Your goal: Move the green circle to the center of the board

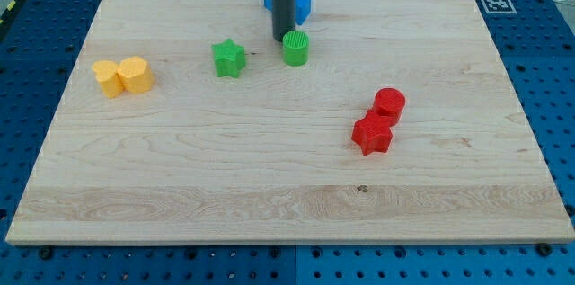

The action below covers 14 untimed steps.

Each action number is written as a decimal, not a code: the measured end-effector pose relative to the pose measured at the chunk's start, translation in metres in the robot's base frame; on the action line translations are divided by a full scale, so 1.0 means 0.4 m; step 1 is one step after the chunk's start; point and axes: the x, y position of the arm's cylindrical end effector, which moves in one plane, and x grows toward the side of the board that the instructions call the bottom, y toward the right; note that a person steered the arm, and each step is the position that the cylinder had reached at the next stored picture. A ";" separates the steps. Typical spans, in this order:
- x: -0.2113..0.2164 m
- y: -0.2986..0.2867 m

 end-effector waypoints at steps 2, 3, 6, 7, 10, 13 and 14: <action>0.023 0.116; 0.074 0.122; 0.110 0.198; 0.059 0.229; 0.045 0.157; -0.008 0.105; -0.008 0.077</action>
